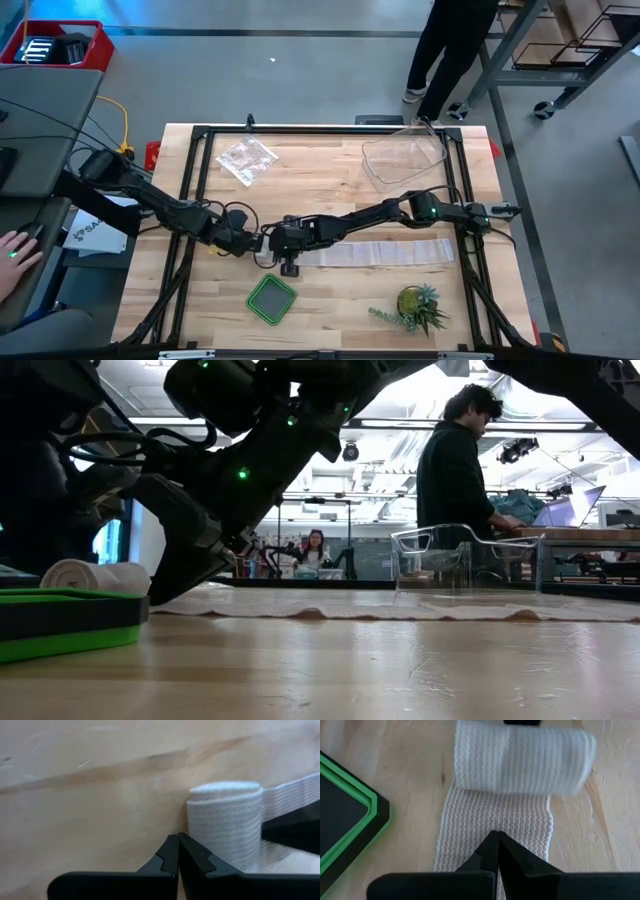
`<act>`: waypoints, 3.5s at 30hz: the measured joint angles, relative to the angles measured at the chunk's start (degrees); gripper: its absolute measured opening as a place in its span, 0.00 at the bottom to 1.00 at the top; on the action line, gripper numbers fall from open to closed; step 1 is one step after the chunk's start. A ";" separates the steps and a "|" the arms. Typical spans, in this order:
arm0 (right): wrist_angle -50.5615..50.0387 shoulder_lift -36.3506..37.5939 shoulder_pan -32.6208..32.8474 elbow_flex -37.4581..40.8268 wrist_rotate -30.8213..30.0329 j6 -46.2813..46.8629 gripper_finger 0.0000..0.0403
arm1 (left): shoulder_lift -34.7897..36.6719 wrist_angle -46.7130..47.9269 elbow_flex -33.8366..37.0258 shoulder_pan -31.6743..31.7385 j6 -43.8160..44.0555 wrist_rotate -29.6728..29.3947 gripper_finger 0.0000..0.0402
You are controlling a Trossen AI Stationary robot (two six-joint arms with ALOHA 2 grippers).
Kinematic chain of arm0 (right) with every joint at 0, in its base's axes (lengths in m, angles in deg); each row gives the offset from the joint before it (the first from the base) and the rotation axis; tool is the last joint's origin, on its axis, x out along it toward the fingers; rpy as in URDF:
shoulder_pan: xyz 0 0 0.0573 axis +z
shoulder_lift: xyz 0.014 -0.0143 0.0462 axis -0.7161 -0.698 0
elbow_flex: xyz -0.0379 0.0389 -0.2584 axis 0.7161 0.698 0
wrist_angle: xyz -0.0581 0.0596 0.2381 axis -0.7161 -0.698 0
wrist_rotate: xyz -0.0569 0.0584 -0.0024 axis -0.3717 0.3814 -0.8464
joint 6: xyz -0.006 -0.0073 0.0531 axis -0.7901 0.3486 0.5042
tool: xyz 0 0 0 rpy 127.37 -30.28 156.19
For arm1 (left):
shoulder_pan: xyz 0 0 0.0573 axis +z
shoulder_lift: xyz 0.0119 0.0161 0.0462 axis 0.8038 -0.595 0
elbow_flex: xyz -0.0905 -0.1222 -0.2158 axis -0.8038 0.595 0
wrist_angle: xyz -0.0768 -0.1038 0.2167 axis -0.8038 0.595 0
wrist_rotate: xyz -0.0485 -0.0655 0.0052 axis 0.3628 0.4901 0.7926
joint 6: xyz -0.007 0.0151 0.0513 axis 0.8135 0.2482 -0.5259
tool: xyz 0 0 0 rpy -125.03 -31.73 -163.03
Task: Roll bandage
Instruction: Roll the white bandage
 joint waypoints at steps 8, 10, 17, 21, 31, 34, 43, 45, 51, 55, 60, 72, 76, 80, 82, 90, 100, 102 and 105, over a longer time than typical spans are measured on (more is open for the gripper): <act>0.91 -0.09 -0.05 0.07 0.20 0.92 0.00 | -0.27 -0.96 0.05 0.11 -0.46 -0.48 0.02; 1.22 -0.09 -0.07 0.09 0.20 0.92 0.00 | -0.17 -1.63 0.09 0.11 -0.48 -0.34 0.05; 1.25 -0.11 -0.07 0.11 0.39 0.92 0.00 | 0.02 -7.03 0.09 0.09 -3.50 0.92 0.21; 0.82 -0.11 -0.04 -0.27 0.43 0.92 0.00 | 1.38 -8.06 0.09 0.09 -4.12 0.72 0.27; -4.48 -0.20 0.02 -4.77 0.59 -2.10 0.00 | 3.79 -8.30 0.09 -0.29 -6.17 -0.54 0.30; -8.11 -0.20 0.09 -6.22 -0.49 -2.11 0.00 | 3.82 -8.63 0.09 -0.35 -6.17 -0.98 0.30; -15.95 -0.17 0.13 -8.46 -0.67 -3.89 0.00 | 3.82 -9.53 0.09 -0.39 -7.68 -2.78 0.30; -16.75 -0.17 0.13 -8.46 -0.04 -3.96 0.00 | 3.79 -9.97 0.09 -0.39 -7.76 -3.25 0.30; -17.31 -0.11 0.39 -8.46 0.20 -2.46 0.00 | 1.87 -14.86 0.07 -0.39 -10.54 -4.78 0.30; -18.86 0.48 0.42 -8.46 0.19 -2.07 0.00 | 0.40 -15.33 0.03 -0.46 -10.45 -4.64 0.30; -20.49 4.24 -0.22 -8.46 -2.60 -2.48 0.00 | 4.23 -13.89 -0.05 -0.48 -13.67 -5.95 0.30; -31.17 7.41 -0.95 -8.33 -3.69 -2.03 0.00 | 9.63 -7.39 -0.02 -3.44 -13.82 -2.66 0.30; -31.63 7.44 -0.40 -8.33 -3.09 -1.95 0.00 | 7.44 -7.75 0.00 -3.55 -11.22 -1.69 0.35; -33.00 7.77 -0.31 -8.33 -2.14 -1.87 0.00 | 5.57 -12.26 0.00 -3.13 -12.27 -0.91 0.43; -34.21 8.29 -0.28 -8.33 -2.15 -2.03 0.00 | 4.60 -12.79 0.00 -2.58 -13.32 0.08 0.47; -36.45 12.42 -0.62 -8.33 -2.82 -2.47 0.00 | 3.86 -11.91 0.03 0.33 -13.77 2.11 0.62; -40.51 13.25 -0.70 -8.35 -3.58 -2.59 0.00 | -1.43 -15.03 0.03 0.70 -11.17 3.07 0.63; -40.59 13.25 -0.70 -8.35 -3.09 -2.53 0.00 | -2.28 -15.07 0.03 0.70 -10.54 3.13 0.63; -41.10 13.69 -0.68 -8.33 -2.51 -2.91 0.00 | -3.13 -15.98 0.03 1.18 -10.52 3.11 0.63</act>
